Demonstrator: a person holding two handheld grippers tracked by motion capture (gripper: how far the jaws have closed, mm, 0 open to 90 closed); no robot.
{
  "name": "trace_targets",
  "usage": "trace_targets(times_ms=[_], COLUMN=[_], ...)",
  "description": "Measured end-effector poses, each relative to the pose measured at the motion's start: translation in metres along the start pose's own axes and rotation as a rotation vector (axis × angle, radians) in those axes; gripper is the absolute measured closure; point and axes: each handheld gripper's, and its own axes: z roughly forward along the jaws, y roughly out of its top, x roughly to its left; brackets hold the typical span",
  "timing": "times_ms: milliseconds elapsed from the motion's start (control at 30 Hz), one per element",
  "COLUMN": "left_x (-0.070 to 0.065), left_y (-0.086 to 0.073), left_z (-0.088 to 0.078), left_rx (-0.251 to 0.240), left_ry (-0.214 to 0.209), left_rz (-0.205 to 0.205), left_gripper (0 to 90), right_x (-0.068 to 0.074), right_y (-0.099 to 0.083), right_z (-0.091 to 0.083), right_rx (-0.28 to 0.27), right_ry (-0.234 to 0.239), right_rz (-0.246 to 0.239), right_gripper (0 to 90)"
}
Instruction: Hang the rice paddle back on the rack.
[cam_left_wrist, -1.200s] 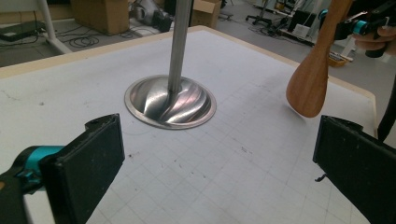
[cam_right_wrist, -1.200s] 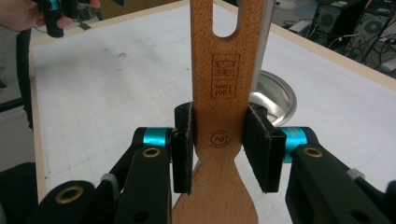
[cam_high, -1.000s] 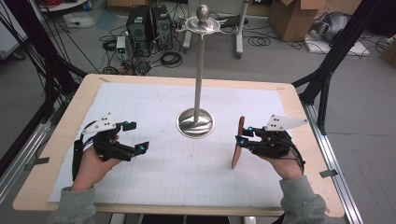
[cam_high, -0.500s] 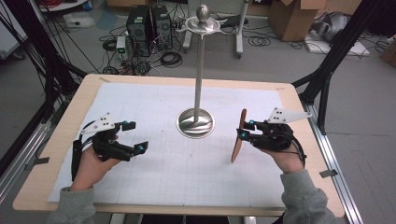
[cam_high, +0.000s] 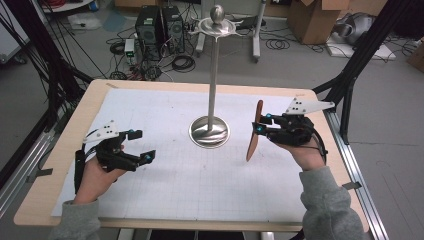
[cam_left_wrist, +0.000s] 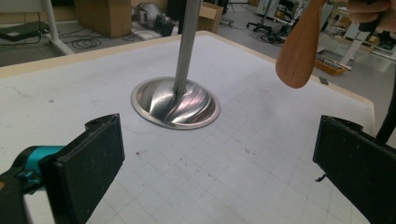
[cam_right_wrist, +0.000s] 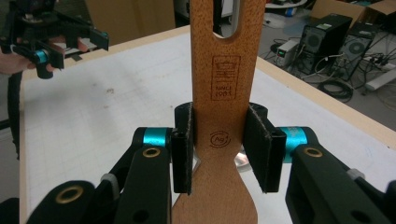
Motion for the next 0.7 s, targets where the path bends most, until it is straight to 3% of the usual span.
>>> trace_targets(times_ms=[700], left_x=[0.004], left_y=[-0.008], left_z=[-0.018], left_rx=[-0.020], left_ry=[0.015], left_rz=[-0.019], left_gripper=[2.5], right_x=[-0.022], right_y=[0.058], right_z=[0.009], right_rx=[-0.047], right_ry=[0.027], right_rz=[0.002], right_gripper=[64.6])
